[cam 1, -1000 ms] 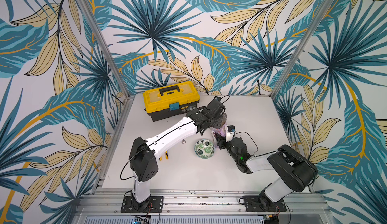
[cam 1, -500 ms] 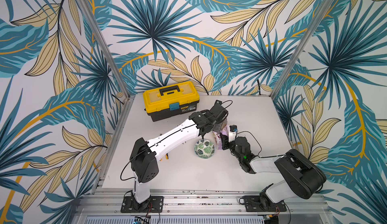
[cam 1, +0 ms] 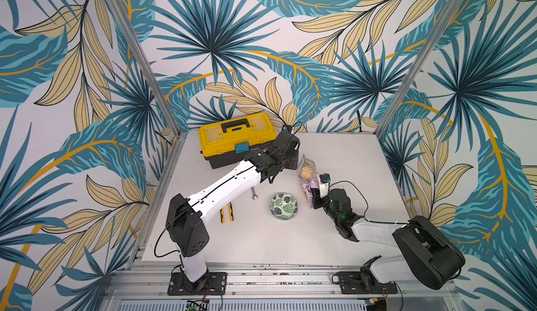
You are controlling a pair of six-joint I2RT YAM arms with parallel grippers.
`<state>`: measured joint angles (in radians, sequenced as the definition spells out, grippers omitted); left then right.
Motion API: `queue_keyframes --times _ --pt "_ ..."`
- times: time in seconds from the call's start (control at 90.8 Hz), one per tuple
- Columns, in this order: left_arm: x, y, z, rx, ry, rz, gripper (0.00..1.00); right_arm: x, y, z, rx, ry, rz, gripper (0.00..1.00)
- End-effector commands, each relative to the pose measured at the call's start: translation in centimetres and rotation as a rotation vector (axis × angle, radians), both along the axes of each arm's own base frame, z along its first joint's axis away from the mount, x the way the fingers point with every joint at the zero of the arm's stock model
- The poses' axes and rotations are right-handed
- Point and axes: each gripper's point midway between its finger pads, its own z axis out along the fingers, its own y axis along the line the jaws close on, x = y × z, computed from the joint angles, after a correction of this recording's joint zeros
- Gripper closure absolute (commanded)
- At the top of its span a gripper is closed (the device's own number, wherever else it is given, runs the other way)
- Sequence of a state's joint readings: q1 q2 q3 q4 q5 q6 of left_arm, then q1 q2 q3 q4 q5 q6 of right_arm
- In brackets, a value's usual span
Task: Pour the oats into the breakfast bowl
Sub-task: Pick up the oats bag from the center of the board.
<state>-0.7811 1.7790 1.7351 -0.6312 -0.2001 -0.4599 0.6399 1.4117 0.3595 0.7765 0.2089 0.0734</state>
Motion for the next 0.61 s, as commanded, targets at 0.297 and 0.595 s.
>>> queue_keyframes --times 0.297,0.595 --pt "-0.1 -2.9 -3.3 0.002 0.086 -0.118 0.38 0.3 -0.1 1.3 0.018 -0.024 -0.012 1.00" --pt "1.5 -1.8 -5.4 0.076 0.110 -0.095 0.67 0.3 -0.5 1.6 -0.009 -0.029 -0.021 1.00"
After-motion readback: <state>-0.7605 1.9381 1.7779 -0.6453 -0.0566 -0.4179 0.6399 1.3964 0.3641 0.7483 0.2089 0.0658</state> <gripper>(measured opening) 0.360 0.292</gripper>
